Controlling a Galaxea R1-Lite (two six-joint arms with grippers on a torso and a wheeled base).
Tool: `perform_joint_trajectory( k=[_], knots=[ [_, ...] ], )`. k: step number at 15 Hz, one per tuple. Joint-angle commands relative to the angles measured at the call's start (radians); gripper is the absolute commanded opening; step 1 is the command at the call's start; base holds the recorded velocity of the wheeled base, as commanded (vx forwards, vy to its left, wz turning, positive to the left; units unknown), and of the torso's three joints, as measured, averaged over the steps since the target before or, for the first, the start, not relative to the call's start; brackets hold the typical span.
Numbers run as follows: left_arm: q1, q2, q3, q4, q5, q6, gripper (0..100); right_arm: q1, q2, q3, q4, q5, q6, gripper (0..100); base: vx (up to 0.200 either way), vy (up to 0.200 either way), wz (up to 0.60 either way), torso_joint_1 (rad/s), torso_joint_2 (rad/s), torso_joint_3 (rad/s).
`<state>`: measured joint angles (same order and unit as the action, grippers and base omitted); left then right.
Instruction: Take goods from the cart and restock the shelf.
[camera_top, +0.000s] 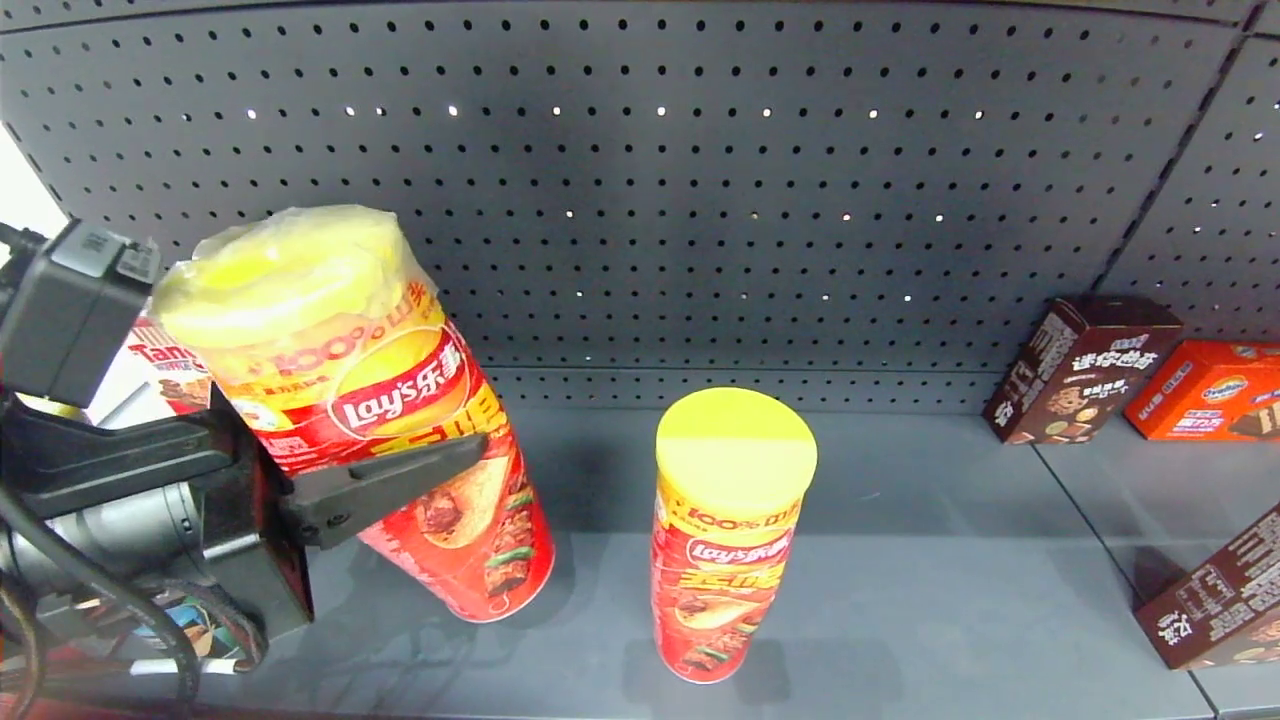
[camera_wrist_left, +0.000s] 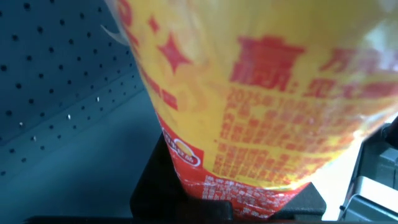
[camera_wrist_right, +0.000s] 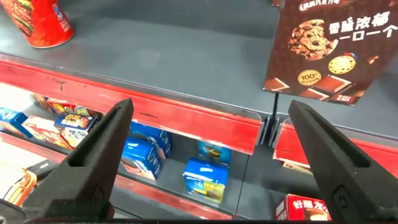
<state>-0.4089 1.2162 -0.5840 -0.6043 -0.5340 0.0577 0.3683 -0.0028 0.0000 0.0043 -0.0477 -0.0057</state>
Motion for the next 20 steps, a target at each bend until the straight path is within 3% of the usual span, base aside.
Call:
perform_joint_trajectory(
  k=[1,3,7,8,9,10,15,17,20],
  knots=[
    [0.012,0.02,-0.014,0.026,0.003,0.001,0,0.0,0.003,0.0,0.0,0.0,0.0,100,0.0,0.0,0.0,0.0,0.0,0.0],
    [0.013,0.077,-0.036,0.02,0.0,0.002,0,0.0,0.003,0.0,0.0,0.0,0.0,100,0.0,0.0,0.0,0.0,0.0,0.0],
    [0.009,0.183,-0.186,0.08,-0.012,0.007,0,0.0,0.003,0.0,0.0,0.0,0.0,100,0.0,0.0,0.0,0.0,0.0,0.0],
    [0.002,0.19,-0.198,0.089,-0.012,0.016,0,0.0,0.003,0.0,0.0,0.0,0.0,100,0.0,0.0,0.0,0.0,0.0,0.0],
    [-0.002,0.229,-0.214,0.095,-0.017,0.056,0,0.0,0.003,0.0,0.0,0.0,0.0,100,0.0,0.0,0.0,0.0,0.0,0.0],
    [-0.01,0.255,-0.226,0.089,-0.017,0.07,0,0.0,0.003,0.0,0.0,0.0,0.0,100,0.0,0.0,0.0,0.0,0.0,0.0],
    [-0.031,0.359,-0.315,0.086,-0.014,0.064,0,0.0,0.003,0.0,0.0,0.0,0.0,100,0.0,0.0,0.0,0.0,0.0,0.0],
    [-0.033,0.405,-0.336,0.081,-0.017,0.077,0,0.0,0.003,0.0,0.0,0.0,0.0,100,0.0,0.0,0.0,0.0,0.0,0.0],
    [-0.027,0.513,-0.402,0.081,-0.018,0.163,0,0.0,0.003,0.0,0.0,0.0,0.0,100,0.0,0.0,0.0,0.0,0.0,0.0]
  ],
)
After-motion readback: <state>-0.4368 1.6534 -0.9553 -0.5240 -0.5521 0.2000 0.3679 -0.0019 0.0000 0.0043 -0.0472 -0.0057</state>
